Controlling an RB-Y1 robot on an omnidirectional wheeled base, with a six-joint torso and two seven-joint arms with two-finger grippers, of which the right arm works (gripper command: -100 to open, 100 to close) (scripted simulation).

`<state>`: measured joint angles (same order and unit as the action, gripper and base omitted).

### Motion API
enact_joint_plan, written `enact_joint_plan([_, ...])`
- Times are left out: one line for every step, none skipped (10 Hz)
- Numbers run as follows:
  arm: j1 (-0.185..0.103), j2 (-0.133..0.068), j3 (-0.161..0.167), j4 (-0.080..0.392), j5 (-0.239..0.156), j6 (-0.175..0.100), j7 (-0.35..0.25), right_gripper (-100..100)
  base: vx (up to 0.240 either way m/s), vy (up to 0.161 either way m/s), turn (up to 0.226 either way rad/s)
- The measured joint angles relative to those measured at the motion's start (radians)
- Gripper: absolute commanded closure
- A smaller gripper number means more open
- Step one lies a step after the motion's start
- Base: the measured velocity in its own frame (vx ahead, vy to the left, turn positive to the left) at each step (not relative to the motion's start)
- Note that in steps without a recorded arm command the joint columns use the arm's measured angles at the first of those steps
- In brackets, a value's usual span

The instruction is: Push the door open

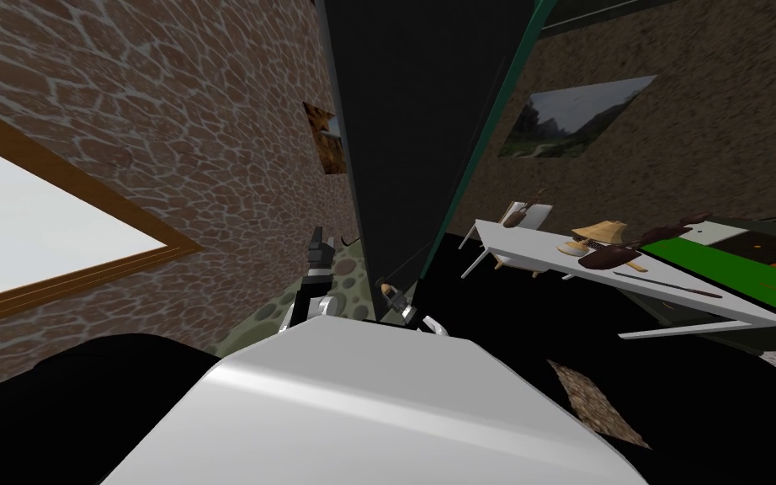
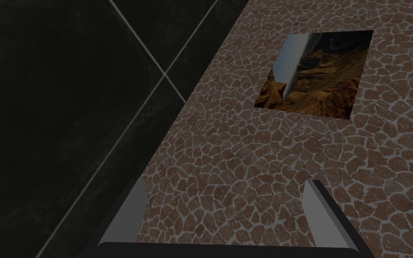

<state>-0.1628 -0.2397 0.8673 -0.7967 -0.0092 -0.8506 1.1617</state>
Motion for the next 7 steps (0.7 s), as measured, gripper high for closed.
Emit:
enact_joint_plan([0.0,0.0,0.003,-0.001,-0.006,0.0,-0.027,100,0.022,0.037,-0.02])
enact_joint_plan([0.0,0.001,0.005,-0.001,-0.012,0.001,-0.054,100,0.022,0.04,-0.027])
enact_joint_plan([0.0,0.001,0.008,-0.004,-0.02,0.003,-0.083,100,0.016,0.028,-0.026])
enact_joint_plan([-0.001,0.002,0.01,-0.002,-0.023,0.002,-0.102,100,0.016,0.025,-0.014])
enact_joint_plan([-0.001,0.002,0.012,-0.003,-0.029,0.002,-0.125,100,0.019,0.041,-0.036])
enact_joint_plan([-0.004,0.006,0.016,0.004,-0.037,-0.001,-0.153,100,0.018,0.029,-0.015])
enact_joint_plan([-0.002,0.005,0.017,0.001,-0.04,0.001,-0.171,100,0.021,0.027,-0.003])
